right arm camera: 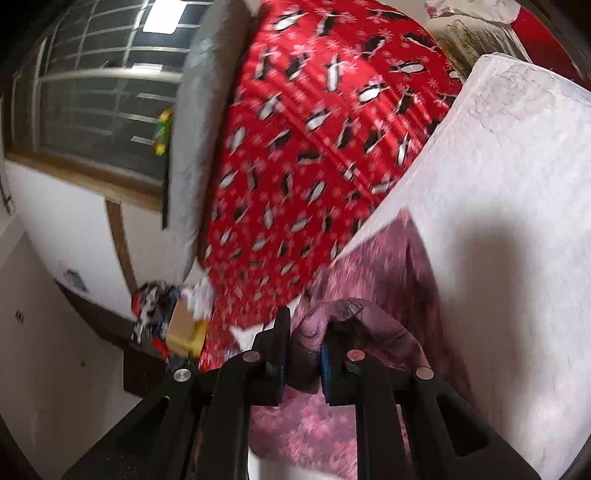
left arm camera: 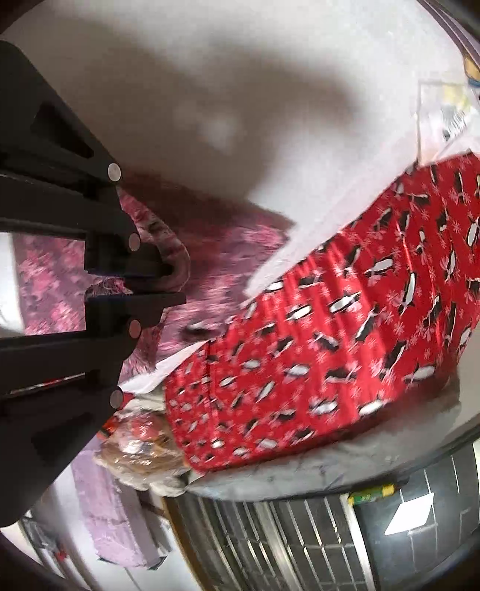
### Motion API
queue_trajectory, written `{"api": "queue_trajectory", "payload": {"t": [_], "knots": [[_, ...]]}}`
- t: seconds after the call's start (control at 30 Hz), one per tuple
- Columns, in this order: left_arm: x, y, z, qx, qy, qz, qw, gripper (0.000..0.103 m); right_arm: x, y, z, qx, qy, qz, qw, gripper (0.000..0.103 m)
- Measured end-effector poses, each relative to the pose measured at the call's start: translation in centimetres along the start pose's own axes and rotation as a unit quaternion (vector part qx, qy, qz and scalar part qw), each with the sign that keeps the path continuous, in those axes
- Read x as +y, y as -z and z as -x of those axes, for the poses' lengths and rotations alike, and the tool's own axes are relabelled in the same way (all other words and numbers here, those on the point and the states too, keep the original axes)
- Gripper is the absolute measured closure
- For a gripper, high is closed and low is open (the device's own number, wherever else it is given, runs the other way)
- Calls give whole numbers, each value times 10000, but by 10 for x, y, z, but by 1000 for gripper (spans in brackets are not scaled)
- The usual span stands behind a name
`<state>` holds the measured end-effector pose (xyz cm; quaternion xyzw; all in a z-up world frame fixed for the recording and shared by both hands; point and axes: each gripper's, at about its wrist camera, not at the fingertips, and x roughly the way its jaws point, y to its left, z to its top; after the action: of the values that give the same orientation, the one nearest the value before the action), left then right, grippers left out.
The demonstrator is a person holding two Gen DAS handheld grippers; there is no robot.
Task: Fold small clothes
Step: 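Grasp the folded edge with the left gripper while the right gripper grasps the edge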
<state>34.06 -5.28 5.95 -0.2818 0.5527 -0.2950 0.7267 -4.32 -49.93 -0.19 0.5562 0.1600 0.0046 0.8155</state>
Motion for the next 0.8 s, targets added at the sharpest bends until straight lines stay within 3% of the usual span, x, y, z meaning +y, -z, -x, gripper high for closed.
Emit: {"api": "queue_trajectory", "payload": {"t": [0.2,0.4,0.5,0.6,0.67,0.7,0.73,0.8], "knots": [[8,-44,-66,87,-569,-82,9983,98,-29,-45,-64,-81,399,-185,9990,89],[44,-55,-112,503,-902,295,9942,98,-72,-57,-107,62,901,-536,9945,89],[53,-58,-110,586,-674,517,9947,98,-85,-57,-116,245,972,-738,9922,86],[51,-66,-93,592,-243,715,9954,98,-82,-59,-108,143,880,-772,9930,84],[46,-73,-75,532,223,859,9946,98,-74,-62,-94,-114,809,-666,9944,79],[42,-75,-70,503,371,883,9941,97,-70,-62,-86,-270,796,-619,9945,69],[36,-76,-65,464,467,844,9943,97,-63,-61,-77,-457,800,-514,9944,62],[18,-73,-58,405,400,516,9970,90,-46,-57,-66,-645,828,-142,9944,62]]}}
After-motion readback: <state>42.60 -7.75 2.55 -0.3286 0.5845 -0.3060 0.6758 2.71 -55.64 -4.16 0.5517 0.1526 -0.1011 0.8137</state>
